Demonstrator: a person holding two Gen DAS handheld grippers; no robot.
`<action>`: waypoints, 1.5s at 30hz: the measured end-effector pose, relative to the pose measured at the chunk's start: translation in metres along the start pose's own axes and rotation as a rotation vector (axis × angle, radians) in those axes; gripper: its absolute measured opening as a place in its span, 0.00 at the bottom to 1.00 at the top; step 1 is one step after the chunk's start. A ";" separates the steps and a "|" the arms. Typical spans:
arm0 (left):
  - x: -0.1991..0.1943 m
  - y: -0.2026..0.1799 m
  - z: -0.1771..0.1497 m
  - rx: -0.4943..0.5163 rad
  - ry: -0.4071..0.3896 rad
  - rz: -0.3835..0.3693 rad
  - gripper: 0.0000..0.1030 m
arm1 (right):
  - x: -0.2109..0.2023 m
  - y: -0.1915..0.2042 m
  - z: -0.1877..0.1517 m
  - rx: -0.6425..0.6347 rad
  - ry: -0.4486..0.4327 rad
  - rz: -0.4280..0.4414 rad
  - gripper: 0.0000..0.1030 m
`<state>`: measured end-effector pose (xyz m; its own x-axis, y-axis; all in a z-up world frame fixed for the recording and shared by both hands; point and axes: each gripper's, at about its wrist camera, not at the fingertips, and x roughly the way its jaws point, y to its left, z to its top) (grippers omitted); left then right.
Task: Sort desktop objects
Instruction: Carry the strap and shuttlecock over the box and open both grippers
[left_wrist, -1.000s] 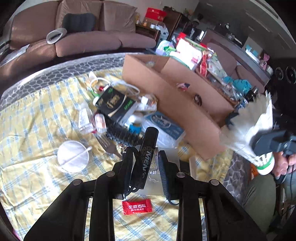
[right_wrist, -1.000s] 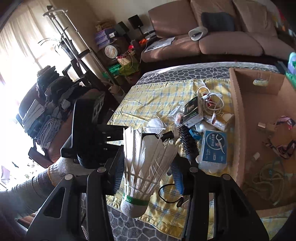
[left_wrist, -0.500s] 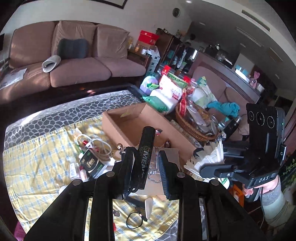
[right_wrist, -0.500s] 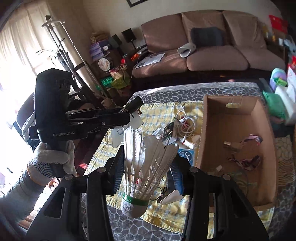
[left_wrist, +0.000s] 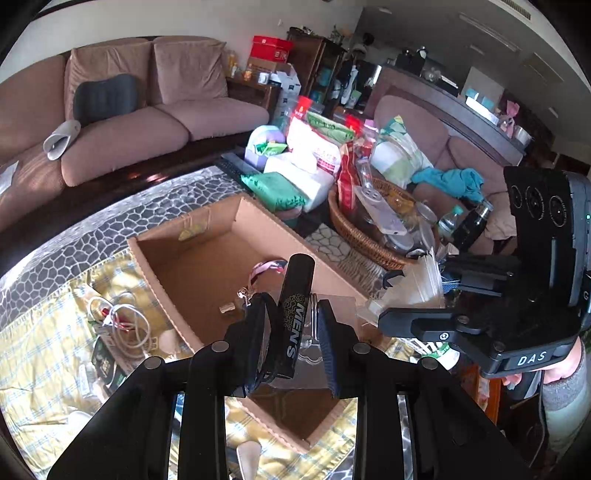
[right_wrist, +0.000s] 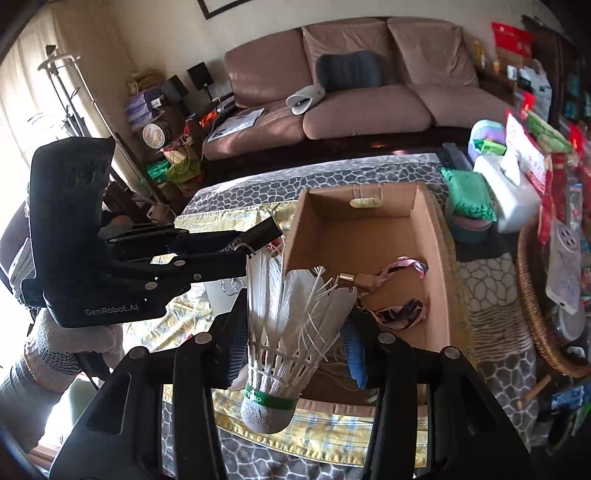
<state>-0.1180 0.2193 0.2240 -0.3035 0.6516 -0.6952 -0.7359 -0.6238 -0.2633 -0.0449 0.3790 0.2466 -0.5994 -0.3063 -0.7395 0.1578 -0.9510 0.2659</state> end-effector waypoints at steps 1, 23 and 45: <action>0.012 0.001 0.001 -0.005 0.015 0.006 0.28 | 0.006 -0.007 -0.001 0.000 0.012 -0.005 0.41; 0.182 0.023 -0.004 0.074 0.330 0.225 0.27 | 0.168 -0.104 -0.011 0.019 0.261 -0.293 0.41; 0.107 0.052 -0.013 -0.154 0.111 0.128 1.00 | 0.126 -0.085 -0.011 -0.006 0.142 -0.268 1.00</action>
<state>-0.1809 0.2515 0.1274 -0.3136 0.5167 -0.7967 -0.5920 -0.7623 -0.2613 -0.1254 0.4204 0.1236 -0.5047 -0.0465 -0.8621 0.0134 -0.9988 0.0461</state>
